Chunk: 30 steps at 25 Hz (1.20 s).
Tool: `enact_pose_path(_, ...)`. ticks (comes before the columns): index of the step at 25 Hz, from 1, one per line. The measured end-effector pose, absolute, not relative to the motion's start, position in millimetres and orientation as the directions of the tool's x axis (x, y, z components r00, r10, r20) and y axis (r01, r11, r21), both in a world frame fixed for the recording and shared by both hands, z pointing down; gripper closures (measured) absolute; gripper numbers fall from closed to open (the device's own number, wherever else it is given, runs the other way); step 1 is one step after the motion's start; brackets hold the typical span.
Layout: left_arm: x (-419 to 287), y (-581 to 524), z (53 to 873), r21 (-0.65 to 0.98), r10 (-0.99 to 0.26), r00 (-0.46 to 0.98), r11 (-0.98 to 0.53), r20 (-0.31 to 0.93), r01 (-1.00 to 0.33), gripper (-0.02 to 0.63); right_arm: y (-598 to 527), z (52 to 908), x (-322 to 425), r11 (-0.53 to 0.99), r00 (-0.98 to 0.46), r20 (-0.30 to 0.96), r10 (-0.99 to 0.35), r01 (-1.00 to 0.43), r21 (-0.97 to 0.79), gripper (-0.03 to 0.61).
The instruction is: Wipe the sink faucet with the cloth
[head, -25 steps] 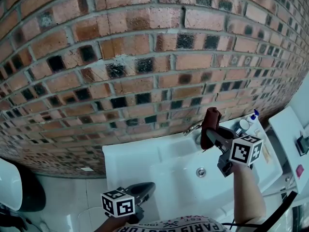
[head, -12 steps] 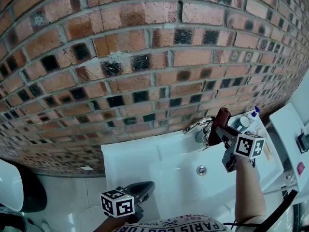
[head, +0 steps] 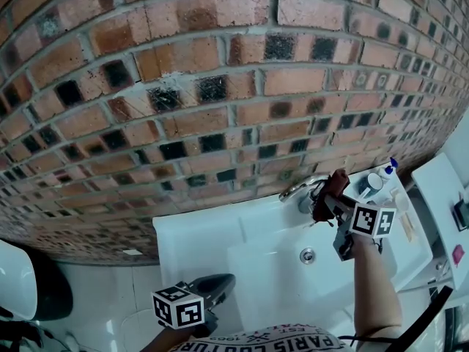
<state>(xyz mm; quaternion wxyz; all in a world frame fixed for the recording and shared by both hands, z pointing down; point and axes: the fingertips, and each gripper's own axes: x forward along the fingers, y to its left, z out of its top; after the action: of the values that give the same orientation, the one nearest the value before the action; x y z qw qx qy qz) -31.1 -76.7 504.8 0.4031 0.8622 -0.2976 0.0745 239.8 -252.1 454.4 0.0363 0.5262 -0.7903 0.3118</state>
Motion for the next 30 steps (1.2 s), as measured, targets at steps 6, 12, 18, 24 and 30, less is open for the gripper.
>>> enact_pose_path(6, -32.1, -78.5, 508.1, 0.653, -0.453, 0.809, -0.491, 0.374, -0.577, 0.609, -255.6, 481.3, 240.0, 0.216, -0.431, 0.433, -0.792, -0.861, -0.461, 0.485)
enact_pose_path(12, -33.1, -79.2, 510.0, 0.656, -0.455, 0.807, -0.485, 0.375, -0.578, 0.609, -257.2, 489.4, 240.0, 0.205, -0.426, 0.442, -0.789, -0.861, -0.466, 0.485)
enact_pose_path(18, -31.0, -79.6, 508.2, 0.653, -0.455, 0.809, -0.491, 0.372, -0.577, 0.608, -251.6, 483.3, 238.7, 0.212, -0.416, 0.437, -0.797, -0.871, -0.442, 0.485)
enact_pose_path(24, -30.5, -76.9, 503.8, 0.647, -0.459, 0.809, -0.500, 0.366, -0.576, 0.607, -230.6, 454.5, 231.0, 0.258, -0.429, 0.365, -0.826, -0.865, -0.431, 0.485)
enact_pose_path(30, -28.6, -72.0, 499.4, 0.644, -0.459, 0.812, -0.509, 0.359, -0.572, 0.609, -212.1, 429.8, 201.4, 0.358, -0.484, 0.334, -0.809, -0.856, -0.372, 0.485)
